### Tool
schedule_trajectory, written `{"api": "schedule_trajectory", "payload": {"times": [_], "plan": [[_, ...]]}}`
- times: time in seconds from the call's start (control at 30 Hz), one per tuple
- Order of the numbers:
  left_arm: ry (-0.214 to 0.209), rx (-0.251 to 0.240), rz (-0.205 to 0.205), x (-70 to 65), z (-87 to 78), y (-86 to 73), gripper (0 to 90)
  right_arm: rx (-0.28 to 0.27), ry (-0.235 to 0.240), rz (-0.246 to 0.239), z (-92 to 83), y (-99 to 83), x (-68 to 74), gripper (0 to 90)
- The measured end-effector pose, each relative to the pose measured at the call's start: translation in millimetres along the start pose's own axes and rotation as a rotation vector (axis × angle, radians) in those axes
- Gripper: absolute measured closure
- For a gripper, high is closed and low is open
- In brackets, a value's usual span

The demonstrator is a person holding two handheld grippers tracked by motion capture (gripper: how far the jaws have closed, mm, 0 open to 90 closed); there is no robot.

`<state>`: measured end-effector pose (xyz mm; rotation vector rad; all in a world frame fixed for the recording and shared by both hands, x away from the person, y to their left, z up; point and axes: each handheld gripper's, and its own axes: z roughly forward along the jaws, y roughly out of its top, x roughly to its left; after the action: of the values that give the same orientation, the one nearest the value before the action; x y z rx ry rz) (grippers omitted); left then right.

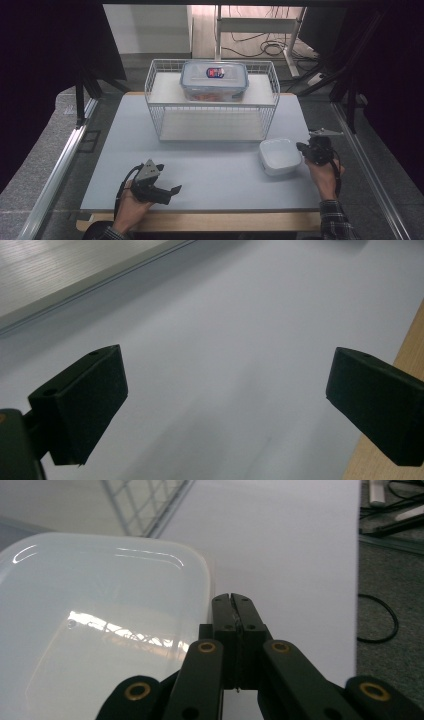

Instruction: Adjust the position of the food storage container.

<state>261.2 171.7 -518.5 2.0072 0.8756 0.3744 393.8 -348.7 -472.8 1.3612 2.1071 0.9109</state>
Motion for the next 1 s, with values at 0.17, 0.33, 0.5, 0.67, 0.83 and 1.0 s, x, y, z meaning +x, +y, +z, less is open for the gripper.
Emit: {"api": "schedule_trajectory", "payload": {"times": [0.17, 0.33, 0.5, 0.67, 0.83, 1.0], "plan": [[-0.005, 0.003, -0.001, 0.6, -0.1, -0.5, 3.1, 0.014, 0.048, -0.026, -1.4, -0.7, 20.3, 89.8], [-0.006, 0.005, 0.000, 0.0, 0.1, -0.3, 3.2, 0.019, 0.099, -0.033, -3.2, -3.3, 36.7, 89.9], [-0.009, 0.009, 0.002, -0.4, 0.5, -0.3, 3.3, 0.028, 0.169, -0.044, -2.6, -4.0, 57.4, 89.9], [-0.014, 0.014, -0.001, -0.9, 0.8, -0.6, 3.4, 0.048, 0.233, -0.073, -1.6, -5.5, 84.8, 89.8], [-0.016, 0.021, -0.004, -1.2, 1.9, -0.8, 3.4, 0.056, 0.287, -0.125, -1.2, -5.1, 111.8, 89.8], [-0.017, 0.028, -0.005, -1.3, 2.5, -0.9, 3.4, 0.063, 0.330, -0.155, -1.2, -5.2, 134.0, 89.8]]}}
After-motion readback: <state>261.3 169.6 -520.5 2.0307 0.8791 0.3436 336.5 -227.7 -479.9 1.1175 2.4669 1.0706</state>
